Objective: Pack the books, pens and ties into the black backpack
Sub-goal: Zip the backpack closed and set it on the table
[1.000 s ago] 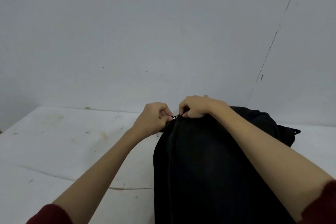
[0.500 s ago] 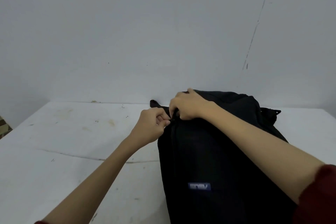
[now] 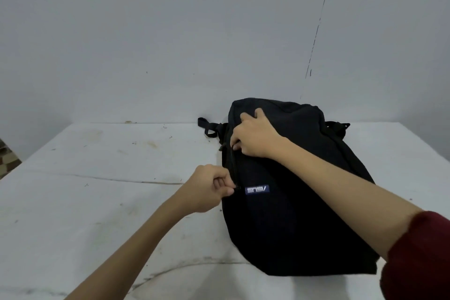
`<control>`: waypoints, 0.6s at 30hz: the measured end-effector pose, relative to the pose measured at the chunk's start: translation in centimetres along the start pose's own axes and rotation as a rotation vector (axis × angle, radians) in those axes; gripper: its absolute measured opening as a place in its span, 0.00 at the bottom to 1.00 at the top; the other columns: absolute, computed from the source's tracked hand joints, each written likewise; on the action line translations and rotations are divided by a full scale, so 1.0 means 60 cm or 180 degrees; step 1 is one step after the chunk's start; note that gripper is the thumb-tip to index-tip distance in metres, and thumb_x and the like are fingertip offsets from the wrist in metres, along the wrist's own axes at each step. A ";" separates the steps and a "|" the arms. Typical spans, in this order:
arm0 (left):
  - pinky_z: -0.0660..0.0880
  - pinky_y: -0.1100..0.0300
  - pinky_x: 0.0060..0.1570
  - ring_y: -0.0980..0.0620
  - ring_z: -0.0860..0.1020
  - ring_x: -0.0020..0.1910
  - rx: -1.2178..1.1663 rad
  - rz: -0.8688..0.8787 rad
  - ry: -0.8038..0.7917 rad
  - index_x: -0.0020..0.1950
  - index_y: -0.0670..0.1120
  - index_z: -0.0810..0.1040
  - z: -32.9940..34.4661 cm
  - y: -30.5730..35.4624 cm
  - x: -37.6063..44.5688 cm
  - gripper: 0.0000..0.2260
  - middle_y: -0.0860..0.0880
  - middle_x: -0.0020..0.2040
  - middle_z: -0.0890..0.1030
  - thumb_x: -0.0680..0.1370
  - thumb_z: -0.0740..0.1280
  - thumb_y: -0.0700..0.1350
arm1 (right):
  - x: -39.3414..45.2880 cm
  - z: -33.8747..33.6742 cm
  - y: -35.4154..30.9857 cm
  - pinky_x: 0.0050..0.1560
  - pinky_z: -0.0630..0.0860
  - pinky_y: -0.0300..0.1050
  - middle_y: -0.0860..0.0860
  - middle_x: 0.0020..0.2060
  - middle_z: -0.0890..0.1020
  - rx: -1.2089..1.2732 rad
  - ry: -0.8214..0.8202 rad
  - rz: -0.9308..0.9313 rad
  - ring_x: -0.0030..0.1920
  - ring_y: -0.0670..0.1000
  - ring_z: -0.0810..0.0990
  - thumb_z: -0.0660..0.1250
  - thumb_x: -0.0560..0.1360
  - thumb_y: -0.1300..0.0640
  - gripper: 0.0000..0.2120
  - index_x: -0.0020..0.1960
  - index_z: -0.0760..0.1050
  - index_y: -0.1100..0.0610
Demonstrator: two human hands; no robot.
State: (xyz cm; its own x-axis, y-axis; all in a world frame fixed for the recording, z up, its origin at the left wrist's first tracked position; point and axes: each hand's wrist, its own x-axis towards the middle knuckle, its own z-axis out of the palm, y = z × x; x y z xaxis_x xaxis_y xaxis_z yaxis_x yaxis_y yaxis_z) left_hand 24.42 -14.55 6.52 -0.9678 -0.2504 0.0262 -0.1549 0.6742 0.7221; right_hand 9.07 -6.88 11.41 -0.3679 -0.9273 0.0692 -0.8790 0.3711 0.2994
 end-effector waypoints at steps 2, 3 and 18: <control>0.69 0.72 0.34 0.61 0.72 0.30 0.0040 0.0070 -0.0124 0.35 0.47 0.75 -0.005 -0.004 -0.029 0.11 0.53 0.34 0.76 0.73 0.70 0.34 | -0.006 0.006 -0.003 0.65 0.56 0.56 0.47 0.52 0.81 0.0128 0.0132 0.0178 0.61 0.50 0.67 0.62 0.78 0.52 0.12 0.58 0.79 0.44; 0.69 0.71 0.34 0.61 0.73 0.30 0.0037 0.0100 -0.0100 0.34 0.48 0.75 -0.012 -0.008 -0.041 0.13 0.53 0.33 0.76 0.73 0.70 0.34 | -0.012 0.010 -0.009 0.66 0.56 0.57 0.46 0.51 0.81 0.0150 0.0226 0.0193 0.60 0.50 0.68 0.61 0.78 0.52 0.12 0.57 0.79 0.43; 0.71 0.64 0.52 0.57 0.70 0.52 0.1424 0.1046 0.0333 0.67 0.52 0.70 0.139 0.024 -0.119 0.22 0.55 0.58 0.70 0.74 0.67 0.56 | -0.341 0.084 0.068 0.48 0.72 0.46 0.49 0.47 0.77 0.1409 0.1139 0.0529 0.49 0.52 0.73 0.66 0.70 0.58 0.05 0.45 0.75 0.56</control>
State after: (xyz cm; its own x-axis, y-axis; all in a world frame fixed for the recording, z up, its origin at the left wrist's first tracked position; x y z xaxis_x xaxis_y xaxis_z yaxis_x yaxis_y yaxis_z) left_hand 29.46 -6.01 1.59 -0.9580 -0.0299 0.2851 0.0601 0.9516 0.3015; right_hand 11.49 13.86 6.43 -0.4538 -0.7855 0.4209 -0.8896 0.4266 -0.1630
